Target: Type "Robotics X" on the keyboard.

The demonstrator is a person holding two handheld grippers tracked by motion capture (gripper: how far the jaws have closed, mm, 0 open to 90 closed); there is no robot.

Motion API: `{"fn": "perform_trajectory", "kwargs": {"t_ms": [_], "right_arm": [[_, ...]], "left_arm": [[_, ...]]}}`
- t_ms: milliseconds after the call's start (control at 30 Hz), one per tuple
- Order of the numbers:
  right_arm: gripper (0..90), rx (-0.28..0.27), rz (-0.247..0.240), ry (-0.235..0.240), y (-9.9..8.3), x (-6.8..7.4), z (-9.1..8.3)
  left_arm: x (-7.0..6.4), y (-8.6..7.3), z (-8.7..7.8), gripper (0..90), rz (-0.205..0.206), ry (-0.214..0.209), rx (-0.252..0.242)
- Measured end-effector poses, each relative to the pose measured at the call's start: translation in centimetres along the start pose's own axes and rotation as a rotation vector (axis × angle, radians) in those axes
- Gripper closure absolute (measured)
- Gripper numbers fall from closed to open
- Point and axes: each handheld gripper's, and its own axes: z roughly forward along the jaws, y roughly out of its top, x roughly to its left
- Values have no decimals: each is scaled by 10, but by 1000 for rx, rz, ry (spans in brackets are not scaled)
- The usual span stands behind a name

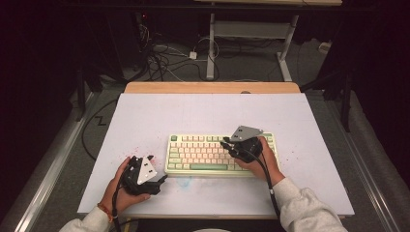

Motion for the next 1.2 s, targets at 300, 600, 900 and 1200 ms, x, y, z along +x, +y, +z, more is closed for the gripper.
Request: {"fn": "perform_trajectory", "kwargs": {"t_ms": [300,600,900,1200], "right_arm": [[449,-58,15,-27,-4,-3,-13],[279,-117,31,-112,-14,-2,-30],[248,-151,43,-160,-26,-1,-47],[239,-149,39,-208,-38,1,-60]], "left_arm": [[1,1,-3,195,-4,19,-12],[1,1,-5,209,-24,5,-33],[2,1,-7,225,-30,13,-43],[3,2,-9,261,-40,17,-53]]}}
